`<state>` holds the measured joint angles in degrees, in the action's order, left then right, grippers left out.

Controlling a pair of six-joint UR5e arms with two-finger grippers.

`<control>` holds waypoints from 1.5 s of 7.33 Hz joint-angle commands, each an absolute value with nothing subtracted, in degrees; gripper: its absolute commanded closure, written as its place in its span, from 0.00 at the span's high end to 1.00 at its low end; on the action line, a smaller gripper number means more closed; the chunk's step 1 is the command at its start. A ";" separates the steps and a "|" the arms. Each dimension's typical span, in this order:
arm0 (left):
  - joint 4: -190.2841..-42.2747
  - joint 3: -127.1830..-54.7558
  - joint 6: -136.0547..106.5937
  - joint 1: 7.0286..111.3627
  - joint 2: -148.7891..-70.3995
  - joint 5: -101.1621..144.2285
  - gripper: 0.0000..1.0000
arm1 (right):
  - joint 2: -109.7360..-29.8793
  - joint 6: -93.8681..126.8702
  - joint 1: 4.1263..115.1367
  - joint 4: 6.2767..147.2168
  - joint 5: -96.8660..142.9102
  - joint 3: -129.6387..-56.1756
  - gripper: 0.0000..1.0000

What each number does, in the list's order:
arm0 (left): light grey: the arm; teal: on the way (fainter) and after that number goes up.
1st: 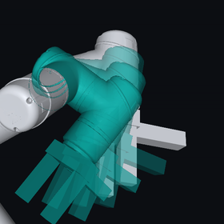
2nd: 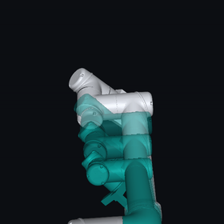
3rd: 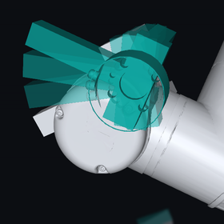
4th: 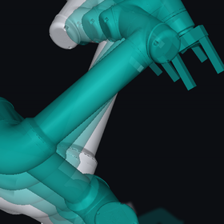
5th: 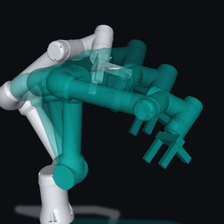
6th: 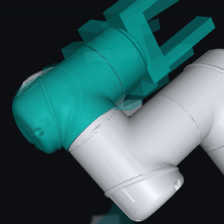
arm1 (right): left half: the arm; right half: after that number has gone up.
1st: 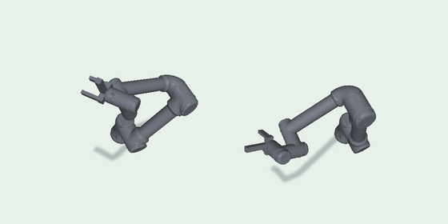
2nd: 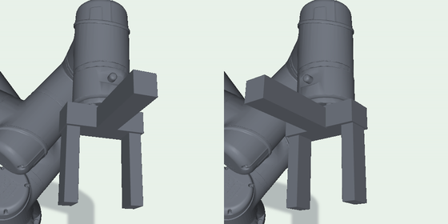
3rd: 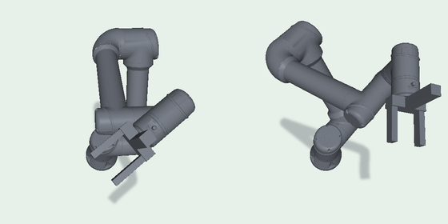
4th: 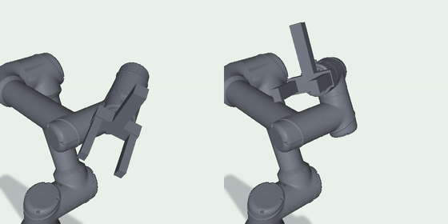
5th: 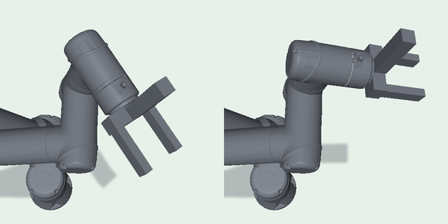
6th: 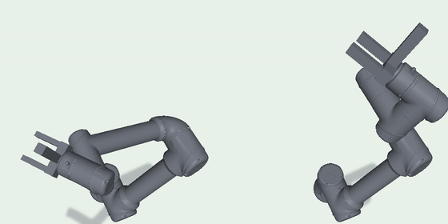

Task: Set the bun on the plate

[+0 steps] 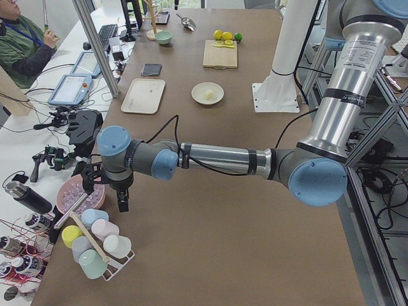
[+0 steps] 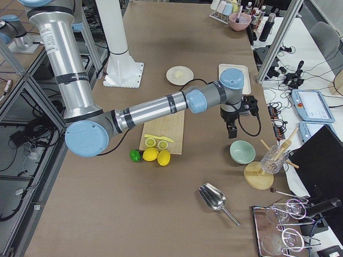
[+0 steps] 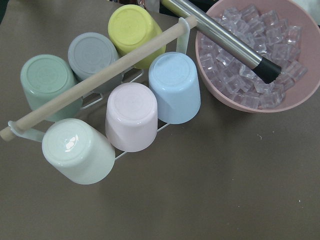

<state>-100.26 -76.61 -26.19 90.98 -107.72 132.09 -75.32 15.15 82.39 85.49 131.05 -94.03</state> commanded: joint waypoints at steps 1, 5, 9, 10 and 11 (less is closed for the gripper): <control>-99.93 -76.38 -26.19 91.14 -107.84 132.19 0.98 | -76.55 13.45 84.20 86.39 131.22 -93.78 1.00; -99.50 -76.55 -26.10 91.41 -109.41 136.12 0.98 | -76.73 13.45 84.64 86.84 131.04 -93.60 1.00; -97.30 -77.16 -21.45 91.05 -110.92 142.56 0.98 | -75.67 13.45 84.64 86.66 131.57 -91.23 1.00; -97.30 -77.17 -21.36 91.05 -110.83 142.04 0.98 | -76.02 13.53 84.81 86.66 131.57 -91.23 1.00; -97.21 -76.73 -21.27 91.23 -110.40 141.68 0.98 | -76.20 13.45 84.81 86.49 131.40 -90.88 1.00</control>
<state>-97.43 -76.99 -21.46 91.11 -110.71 141.98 -75.99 13.49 84.75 86.62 131.49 -91.20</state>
